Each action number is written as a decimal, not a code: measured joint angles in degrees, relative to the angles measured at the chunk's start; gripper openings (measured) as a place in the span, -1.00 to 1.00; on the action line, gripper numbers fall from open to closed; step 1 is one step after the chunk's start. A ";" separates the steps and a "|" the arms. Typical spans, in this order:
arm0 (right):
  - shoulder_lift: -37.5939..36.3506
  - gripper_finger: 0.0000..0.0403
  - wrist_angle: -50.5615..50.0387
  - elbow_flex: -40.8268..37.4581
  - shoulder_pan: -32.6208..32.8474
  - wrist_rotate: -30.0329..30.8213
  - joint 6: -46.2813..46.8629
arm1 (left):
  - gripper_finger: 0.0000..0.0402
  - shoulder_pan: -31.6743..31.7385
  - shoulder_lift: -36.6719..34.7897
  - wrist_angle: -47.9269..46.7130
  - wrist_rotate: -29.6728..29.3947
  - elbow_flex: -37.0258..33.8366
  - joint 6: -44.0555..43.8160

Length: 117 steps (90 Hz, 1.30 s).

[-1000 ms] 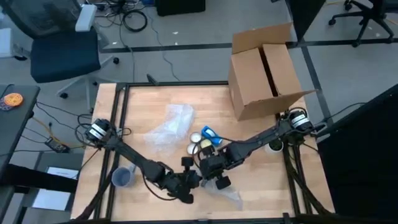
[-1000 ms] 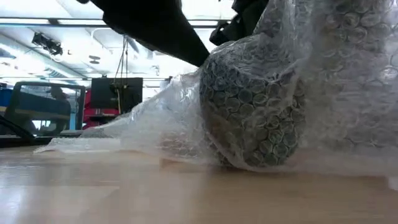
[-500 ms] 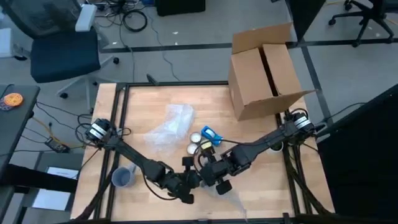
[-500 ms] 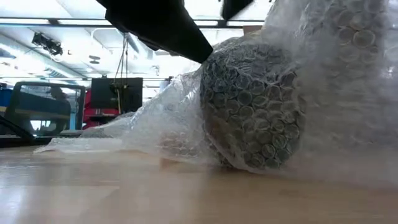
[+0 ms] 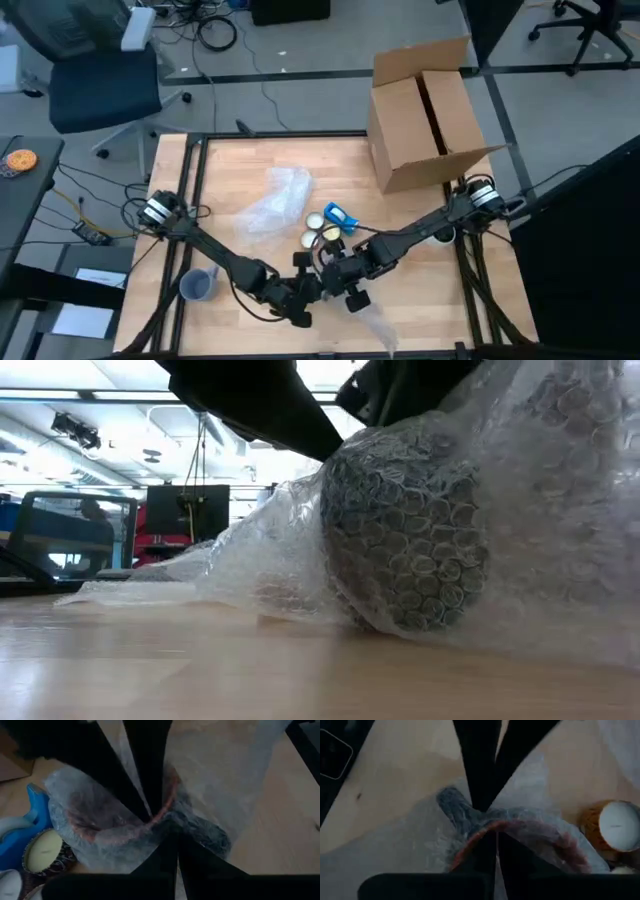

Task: Wrap mug
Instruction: Wrap the black mug with the transparent bubble wrap

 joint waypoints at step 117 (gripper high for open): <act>-1.95 -1.00 -6.86 -1.39 0.07 0.15 2.44 | -1.00 0.34 -0.09 -8.71 -0.73 -3.91 -6.82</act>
